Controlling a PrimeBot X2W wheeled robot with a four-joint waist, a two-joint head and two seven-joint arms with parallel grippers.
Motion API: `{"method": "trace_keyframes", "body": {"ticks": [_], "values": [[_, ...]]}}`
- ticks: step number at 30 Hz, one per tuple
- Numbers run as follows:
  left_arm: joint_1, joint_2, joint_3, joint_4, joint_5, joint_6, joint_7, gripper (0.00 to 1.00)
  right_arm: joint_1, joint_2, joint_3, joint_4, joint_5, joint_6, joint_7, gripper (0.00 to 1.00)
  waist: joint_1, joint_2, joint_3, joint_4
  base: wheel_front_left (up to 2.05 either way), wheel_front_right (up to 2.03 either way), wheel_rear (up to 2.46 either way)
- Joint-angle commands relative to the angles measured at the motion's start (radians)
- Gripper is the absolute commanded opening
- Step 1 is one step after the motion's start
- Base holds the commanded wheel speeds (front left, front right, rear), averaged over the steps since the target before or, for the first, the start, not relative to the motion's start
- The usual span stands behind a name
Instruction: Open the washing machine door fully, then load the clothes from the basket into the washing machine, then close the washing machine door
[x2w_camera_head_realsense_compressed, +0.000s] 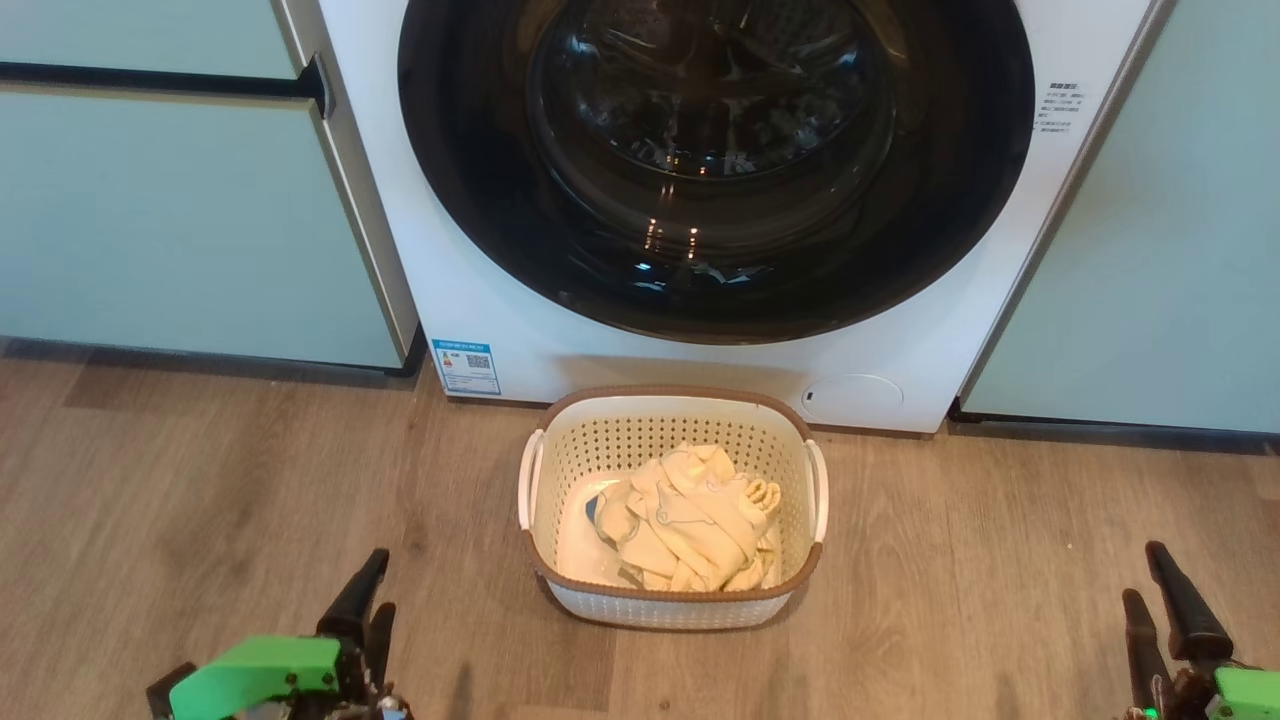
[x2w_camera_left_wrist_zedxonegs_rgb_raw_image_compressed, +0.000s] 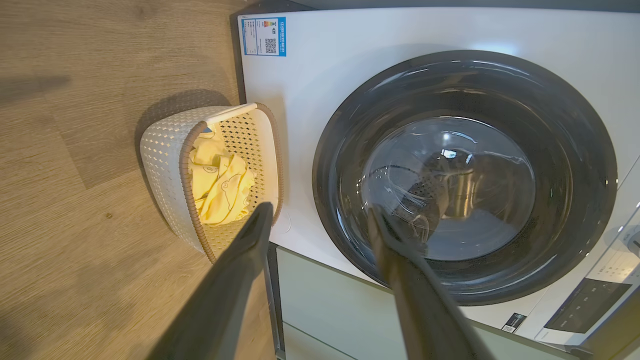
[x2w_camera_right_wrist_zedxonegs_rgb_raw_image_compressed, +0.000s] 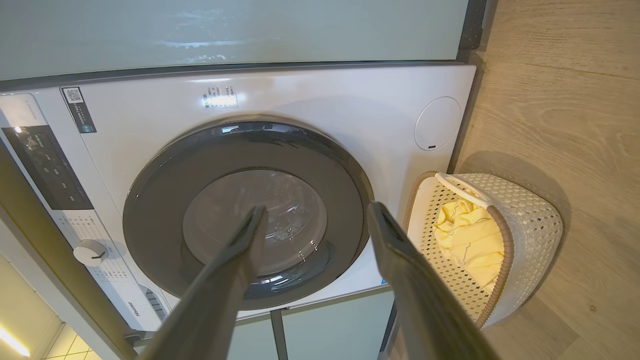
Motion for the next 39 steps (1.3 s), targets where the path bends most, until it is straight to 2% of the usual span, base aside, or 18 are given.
{"method": "trace_keyframes", "body": {"ticks": [1, 11, 19, 28, 39], "values": [[-0.054, 0.010, 0.004, -0.036, 0.012, -0.001, -0.008, 1.00, -0.053, -0.023, -0.005, -0.039, -0.009, 0.000, -0.007, 1.00, 0.0000, 0.0000, 0.000, 0.000, 0.00, 0.00, 0.00], [-0.073, 0.021, -0.028, -0.038, 0.069, -0.002, -0.045, 1.00, -0.059, -0.043, 0.008, -0.049, -0.058, -0.001, -0.033, 1.00, 0.0000, 0.0000, 0.000, 0.000, 0.00, 0.00, 0.00], [-0.091, 0.028, -0.044, -0.045, 0.204, 0.018, -0.072, 1.00, -0.064, -0.070, 0.026, -0.049, -0.151, -0.001, -0.069, 1.00, 0.0000, 0.0000, 0.000, 0.000, 0.00, 0.00, 0.00], [-0.096, 0.026, -0.058, -0.064, 0.405, 0.058, -0.098, 1.00, -0.077, -0.090, 0.023, -0.037, -0.328, -0.001, -0.109, 1.00, 0.0000, 0.0000, 0.000, 0.000, 0.00, 0.00, 0.00], [-0.106, 0.031, -0.089, -0.074, 0.590, 0.062, -0.128, 1.00, -0.083, -0.094, 0.012, -0.052, -0.544, -0.001, -0.141, 1.00, 0.0000, 0.0000, -0.002, 0.000, 0.00, 0.00, 0.00]]}}
